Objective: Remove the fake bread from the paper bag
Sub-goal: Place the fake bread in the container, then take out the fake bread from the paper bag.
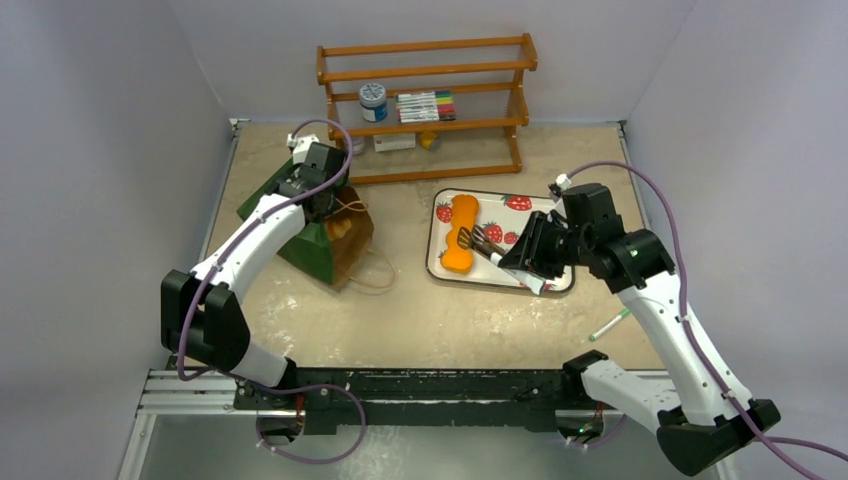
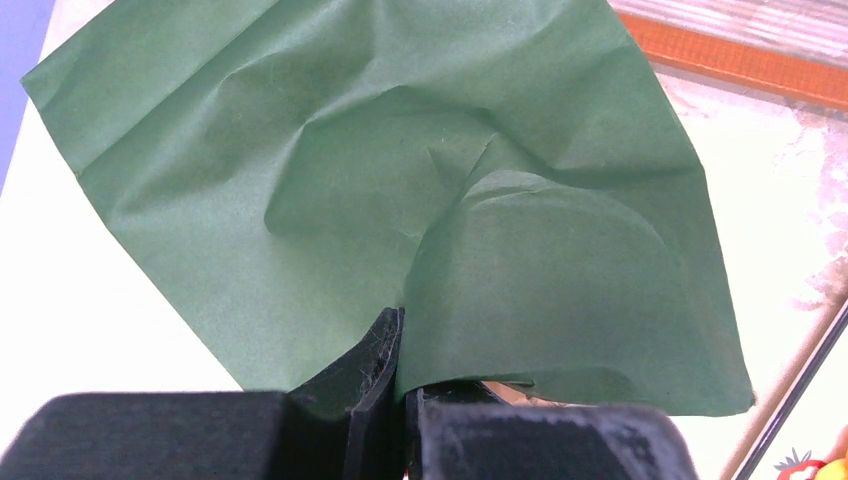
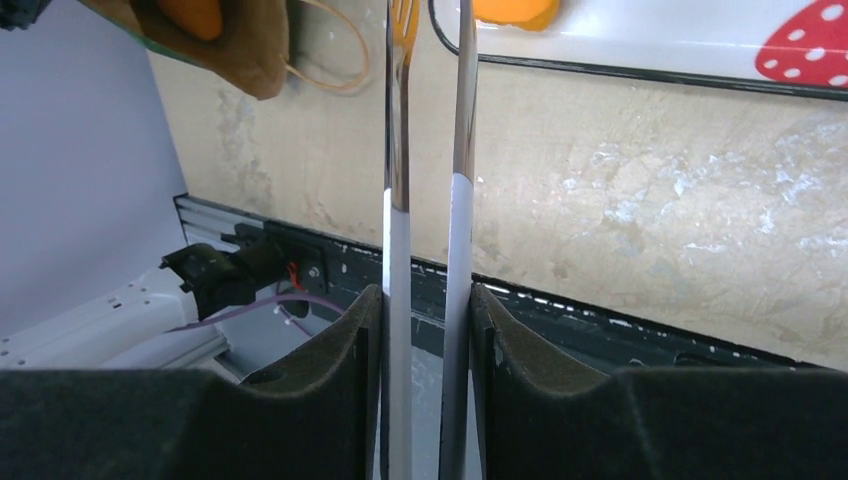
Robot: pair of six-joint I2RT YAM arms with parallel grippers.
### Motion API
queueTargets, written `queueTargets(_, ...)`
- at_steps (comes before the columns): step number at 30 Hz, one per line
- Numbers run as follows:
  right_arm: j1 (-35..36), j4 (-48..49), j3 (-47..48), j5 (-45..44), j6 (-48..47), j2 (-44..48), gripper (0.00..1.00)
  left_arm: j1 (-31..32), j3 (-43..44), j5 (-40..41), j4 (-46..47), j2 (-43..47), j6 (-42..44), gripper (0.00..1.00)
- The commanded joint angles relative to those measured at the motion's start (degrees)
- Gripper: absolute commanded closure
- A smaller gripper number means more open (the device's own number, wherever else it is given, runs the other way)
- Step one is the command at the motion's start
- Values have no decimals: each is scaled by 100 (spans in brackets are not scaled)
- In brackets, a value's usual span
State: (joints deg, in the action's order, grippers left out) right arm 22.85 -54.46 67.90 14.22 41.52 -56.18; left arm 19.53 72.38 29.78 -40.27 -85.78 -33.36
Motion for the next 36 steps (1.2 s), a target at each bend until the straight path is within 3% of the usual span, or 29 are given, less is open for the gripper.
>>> queueTargets(1, -9, 661, 129, 416, 82, 17, 65, -23, 234, -95, -92, 241, 48, 100)
queueTargets(7, 111, 1557, -158, 736, 269, -151, 66, -20, 342, -134, -251, 239, 47, 100)
queueTargets(15, 1147, 2746, -110, 519, 720, -893, 66, -12, 530, -274, -358, 100, -106, 100)
queueTargets(22, 1623, 3510, -137, 548, 1087, -1386, 66, 35, 723, -299, -469, -39, -215, 100)
queueTargets(36, 1907, 4763, -405, 658, 1629, -2336, 64, 355, 996, -105, -657, -280, -407, 100)
